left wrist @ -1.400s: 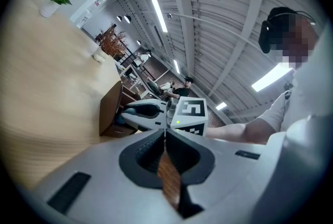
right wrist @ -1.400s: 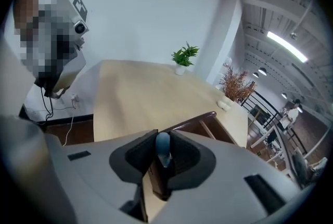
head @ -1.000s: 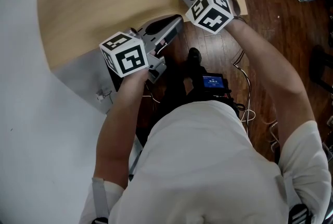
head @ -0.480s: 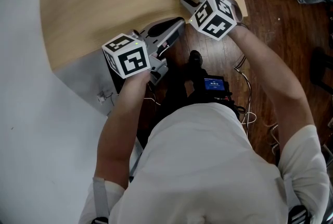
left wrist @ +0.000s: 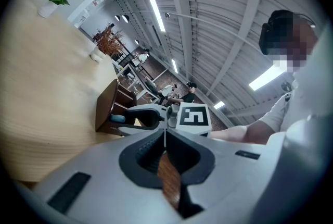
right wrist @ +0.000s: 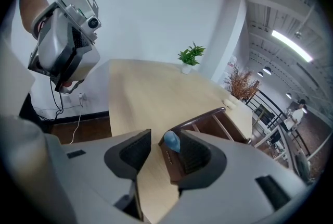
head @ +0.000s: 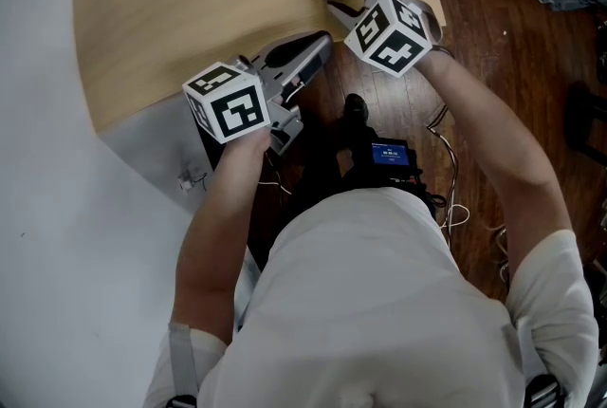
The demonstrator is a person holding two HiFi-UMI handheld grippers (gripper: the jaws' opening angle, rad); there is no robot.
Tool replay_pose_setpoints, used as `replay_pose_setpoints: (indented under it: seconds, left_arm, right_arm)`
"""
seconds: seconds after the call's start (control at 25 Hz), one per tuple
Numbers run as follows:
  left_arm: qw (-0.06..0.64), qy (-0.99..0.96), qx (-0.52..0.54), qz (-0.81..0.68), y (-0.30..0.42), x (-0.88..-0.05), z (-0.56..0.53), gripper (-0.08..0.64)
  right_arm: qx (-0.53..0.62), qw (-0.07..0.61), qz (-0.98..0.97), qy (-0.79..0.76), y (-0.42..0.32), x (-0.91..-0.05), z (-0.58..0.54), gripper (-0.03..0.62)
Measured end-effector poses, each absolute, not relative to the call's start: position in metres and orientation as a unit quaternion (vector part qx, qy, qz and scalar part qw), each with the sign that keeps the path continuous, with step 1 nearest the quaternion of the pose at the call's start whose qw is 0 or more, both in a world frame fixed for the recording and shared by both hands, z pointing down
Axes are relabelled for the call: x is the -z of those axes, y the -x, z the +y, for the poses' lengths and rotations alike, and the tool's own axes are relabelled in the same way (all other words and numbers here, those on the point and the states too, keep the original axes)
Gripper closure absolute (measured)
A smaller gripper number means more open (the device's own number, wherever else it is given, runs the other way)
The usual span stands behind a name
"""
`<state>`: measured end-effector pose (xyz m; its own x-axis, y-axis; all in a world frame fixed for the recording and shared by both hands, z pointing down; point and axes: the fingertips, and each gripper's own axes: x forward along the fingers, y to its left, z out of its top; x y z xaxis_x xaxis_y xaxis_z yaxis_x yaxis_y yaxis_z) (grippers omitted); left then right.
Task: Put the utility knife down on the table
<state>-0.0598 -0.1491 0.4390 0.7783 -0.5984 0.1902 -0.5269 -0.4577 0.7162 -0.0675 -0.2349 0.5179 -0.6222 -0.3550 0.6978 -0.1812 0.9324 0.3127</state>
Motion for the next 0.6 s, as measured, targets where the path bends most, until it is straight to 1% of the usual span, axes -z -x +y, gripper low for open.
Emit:
replay_pose_setpoints:
  seconds: [0.24,0.6]
  left_arm:
    - [0.403,-0.854,0.044,-0.327,0.058,-0.439,-0.148,0.555]
    - [0.403,-0.857,0.045,-0.320,0.058,-0.441,-0.146,0.555]
  right_arm:
    - [0.093,0.407,-0.896,-0.150,0.063,-0.517,-0.230,0.403]
    - [0.086,0.398,-0.896,-0.179,0.046,-0.506,-0.227,0.396]
